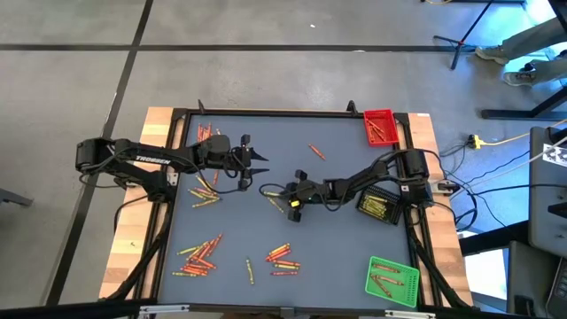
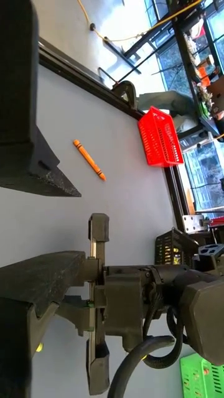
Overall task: Sort crayons
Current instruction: Put the green crayon into the black basket
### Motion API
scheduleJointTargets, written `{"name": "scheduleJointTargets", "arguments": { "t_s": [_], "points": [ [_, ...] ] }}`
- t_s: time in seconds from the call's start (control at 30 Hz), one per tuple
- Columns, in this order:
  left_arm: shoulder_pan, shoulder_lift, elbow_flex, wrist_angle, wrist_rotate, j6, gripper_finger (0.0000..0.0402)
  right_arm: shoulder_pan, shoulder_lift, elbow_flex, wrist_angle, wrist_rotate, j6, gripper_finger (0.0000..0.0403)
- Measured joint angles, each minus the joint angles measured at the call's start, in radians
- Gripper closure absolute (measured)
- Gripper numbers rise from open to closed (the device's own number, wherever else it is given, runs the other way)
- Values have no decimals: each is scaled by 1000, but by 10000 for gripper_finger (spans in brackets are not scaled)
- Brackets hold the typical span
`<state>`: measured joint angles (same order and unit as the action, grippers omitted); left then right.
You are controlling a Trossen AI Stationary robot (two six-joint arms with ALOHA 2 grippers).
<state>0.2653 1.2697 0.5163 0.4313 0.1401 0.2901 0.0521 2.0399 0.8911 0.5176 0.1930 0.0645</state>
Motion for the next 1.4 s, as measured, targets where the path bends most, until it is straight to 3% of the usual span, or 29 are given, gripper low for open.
{"name": "scheduleJointTargets", "arguments": {
  "t_s": [0.17, 0.43, 0.63, 1.0, 1.4],
  "points": [
    [0, 0, 0, 0, 0, 0, 266, 1, 0, -1, 2, 39, -20, 388],
    [0, 0, 0, 0, 0, 0, 266, 8, -6, -4, 13, 150, -66, 381],
    [0, 0, 0, 0, 0, 0, 266, 41, -104, -3, -40, 208, -100, 381],
    [0, 0, 0, 0, 0, 0, 266, 131, -403, -3, -574, 325, -12, 380],
    [0, 0, 0, 0, -1, -1, 266, 270, -732, -3, -1254, 349, 379, 379]
  ]
}}
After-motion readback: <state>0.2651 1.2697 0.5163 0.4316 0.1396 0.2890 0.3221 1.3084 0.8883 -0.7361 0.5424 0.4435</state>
